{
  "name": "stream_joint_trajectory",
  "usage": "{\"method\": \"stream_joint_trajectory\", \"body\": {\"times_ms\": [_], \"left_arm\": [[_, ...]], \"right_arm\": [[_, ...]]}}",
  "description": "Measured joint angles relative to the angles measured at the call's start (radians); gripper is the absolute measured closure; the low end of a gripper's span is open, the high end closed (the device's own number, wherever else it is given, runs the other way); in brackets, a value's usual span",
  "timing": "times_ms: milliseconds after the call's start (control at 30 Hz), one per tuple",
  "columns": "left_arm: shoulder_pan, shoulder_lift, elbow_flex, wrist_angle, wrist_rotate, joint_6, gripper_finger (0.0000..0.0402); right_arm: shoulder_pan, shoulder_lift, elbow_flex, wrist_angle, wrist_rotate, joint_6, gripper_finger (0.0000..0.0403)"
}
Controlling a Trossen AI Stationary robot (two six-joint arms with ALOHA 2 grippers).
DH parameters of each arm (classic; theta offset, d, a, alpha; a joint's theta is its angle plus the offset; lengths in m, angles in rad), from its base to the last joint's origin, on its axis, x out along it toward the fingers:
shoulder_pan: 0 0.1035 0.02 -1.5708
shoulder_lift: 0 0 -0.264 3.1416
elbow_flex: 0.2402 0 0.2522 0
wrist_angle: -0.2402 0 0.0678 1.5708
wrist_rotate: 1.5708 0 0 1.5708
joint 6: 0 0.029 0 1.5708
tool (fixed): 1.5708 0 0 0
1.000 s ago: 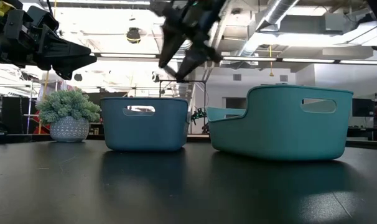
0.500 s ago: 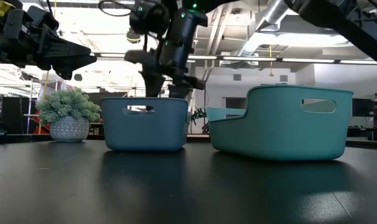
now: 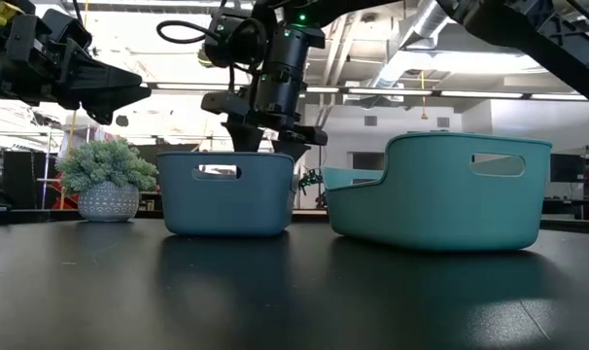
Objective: Sort batteries
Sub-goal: Put the silver battery into the blue bin
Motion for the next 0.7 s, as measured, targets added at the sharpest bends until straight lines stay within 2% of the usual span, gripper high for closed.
{"method": "stream_joint_trajectory", "body": {"times_ms": [233,500,700], "left_arm": [[0.0,0.0,0.0,0.0,0.0,0.0,0.0244],[0.0,0.0,0.0,0.0,0.0,0.0,0.0244],[0.0,0.0,0.0,0.0,0.0,0.0,0.0244]], "right_arm": [[0.0,0.0,0.0,-0.01,-0.009,-0.001,0.0101],[0.008,-0.044,0.0,-0.072,-0.021,-0.001,0.0093],[0.055,-0.165,0.0,-0.147,0.089,0.025,0.0092]]}}
